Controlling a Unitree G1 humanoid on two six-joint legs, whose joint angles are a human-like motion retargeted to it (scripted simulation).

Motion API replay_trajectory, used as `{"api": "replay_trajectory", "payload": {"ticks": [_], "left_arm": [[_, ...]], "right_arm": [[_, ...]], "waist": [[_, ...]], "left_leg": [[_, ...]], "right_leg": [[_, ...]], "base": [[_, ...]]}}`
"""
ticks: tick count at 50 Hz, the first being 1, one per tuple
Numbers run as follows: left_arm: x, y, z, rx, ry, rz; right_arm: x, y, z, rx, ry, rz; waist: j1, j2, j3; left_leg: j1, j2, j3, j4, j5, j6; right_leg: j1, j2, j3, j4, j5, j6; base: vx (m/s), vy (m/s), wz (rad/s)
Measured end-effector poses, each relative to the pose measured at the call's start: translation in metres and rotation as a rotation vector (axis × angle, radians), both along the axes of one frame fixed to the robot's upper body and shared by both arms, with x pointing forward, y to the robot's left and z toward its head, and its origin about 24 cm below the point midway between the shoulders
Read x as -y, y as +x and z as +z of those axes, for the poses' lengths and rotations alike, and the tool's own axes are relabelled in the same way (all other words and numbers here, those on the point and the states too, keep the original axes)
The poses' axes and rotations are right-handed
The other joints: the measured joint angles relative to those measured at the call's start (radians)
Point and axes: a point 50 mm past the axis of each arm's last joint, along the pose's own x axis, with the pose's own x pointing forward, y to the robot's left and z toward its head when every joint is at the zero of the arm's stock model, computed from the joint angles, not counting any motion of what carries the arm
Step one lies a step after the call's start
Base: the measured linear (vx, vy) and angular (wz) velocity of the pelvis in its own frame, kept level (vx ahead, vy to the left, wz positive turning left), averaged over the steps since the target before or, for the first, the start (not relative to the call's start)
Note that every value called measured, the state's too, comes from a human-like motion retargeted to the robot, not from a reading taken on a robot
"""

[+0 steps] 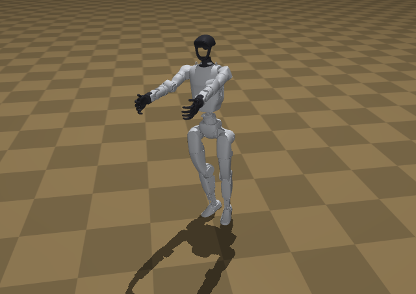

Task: Upper body actions

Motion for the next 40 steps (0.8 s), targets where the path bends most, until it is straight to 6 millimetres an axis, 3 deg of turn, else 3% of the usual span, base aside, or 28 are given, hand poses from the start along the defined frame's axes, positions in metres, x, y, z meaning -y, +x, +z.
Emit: {"api": "replay_trajectory", "payload": {"ticks": [4,7,11,14,19,25,28,33,37,40], "left_arm": [[-0.002,-0.004,-0.016,-0.017,-0.013,0.012],[-0.005,-0.012,-0.039,-0.055,-0.017,0.021],[-0.015,-0.032,-0.085,-0.154,0.008,0.024],[-0.037,-0.063,-0.131,-0.296,0.109,0.060],[-0.069,-0.144,-0.208,-0.671,0.312,0.214],[-0.065,-0.246,-0.277,-1.041,0.195,0.047],[-0.059,-0.293,-0.296,-1.194,0.122,-0.025],[-0.040,-0.349,-0.313,-1.350,0.048,-0.076],[-0.018,-0.391,-0.322,-1.434,-0.042,-0.146],[0.005,-0.422,-0.325,-1.487,-0.141,-0.144]], "right_arm": [[0.002,-0.006,-0.019,-0.022,-0.048,0.002],[0.000,-0.015,-0.042,-0.055,-0.106,0.034],[0.000,-0.036,-0.087,-0.149,-0.186,0.096],[0.004,-0.062,-0.132,-0.273,-0.268,0.168],[0.029,-0.140,-0.220,-0.714,-0.442,0.215],[0.054,-0.256,-0.284,-1.125,-0.470,0.212],[0.060,-0.313,-0.301,-1.260,-0.422,0.148],[0.059,-0.392,-0.313,-1.461,-0.416,0.125],[0.050,-0.440,-0.314,-1.566,-0.434,0.193],[0.041,-0.464,-0.314,-1.613,-0.377,0.209]], "waist": [[0.001,0.006,0.003],[-0.003,0.015,0.007],[-0.012,0.022,0.022],[-0.019,0.027,0.035],[-0.031,0.028,0.067],[-0.028,0.017,0.134],[-0.025,0.010,0.178],[-0.041,0.004,0.223],[-0.043,0.008,0.215],[-0.039,0.010,0.210]], "left_leg": [[0.002,-0.004,-0.003,-0.001,0.003,0.001],[0.004,-0.006,-0.006,0.000,0.004,0.002],[0.014,-0.009,-0.008,0.000,0.005,0.003],[0.020,-0.009,-0.011,0.000,0.006,0.004],[0.029,-0.009,-0.013,0.001,0.008,0.004],[0.030,-0.011,-0.009,0.003,0.009,0.001],[0.031,-0.015,-0.020,0.005,0.014,0.002],[0.017,-0.019,-0.047,0.006,0.024,0.002],[0.002,-0.019,-0.045,-0.001,0.026,0.001],[0.000,-0.018,-0.033,-0.004,0.024,0.001]], "right_leg": [[0.002,-0.001,-0.004,0.000,0.002,-0.002],[0.005,-0.002,-0.007,-0.002,0.003,-0.003],[0.015,-0.002,-0.010,-0.001,0.004,-0.005],[0.024,-0.001,-0.013,-0.002,0.004,-0.006],[0.030,-0.002,-0.015,-0.001,0.006,-0.007],[0.030,-0.008,-0.011,-0.002,0.012,-0.008],[0.040,-0.012,-0.022,-0.005,0.012,-0.007],[0.043,-0.018,-0.049,-0.009,0.010,-0.004],[0.023,-0.018,-0.047,-0.012,0.012,-0.004],[0.012,-0.015,-0.035,-0.010,0.014,-0.005]], "base": [[0.02,0.04,0.04],[0.00,0.06,0.04],[0.00,0.00,0.00],[0.00,0.00,0.00],[0.00,0.00,0.00],[-0.01,0.03,-0.01],[-0.06,0.03,0.17],[-0.05,0.03,0.28],[0.05,0.06,0.00],[0.03,0.03,-0.14]]}}
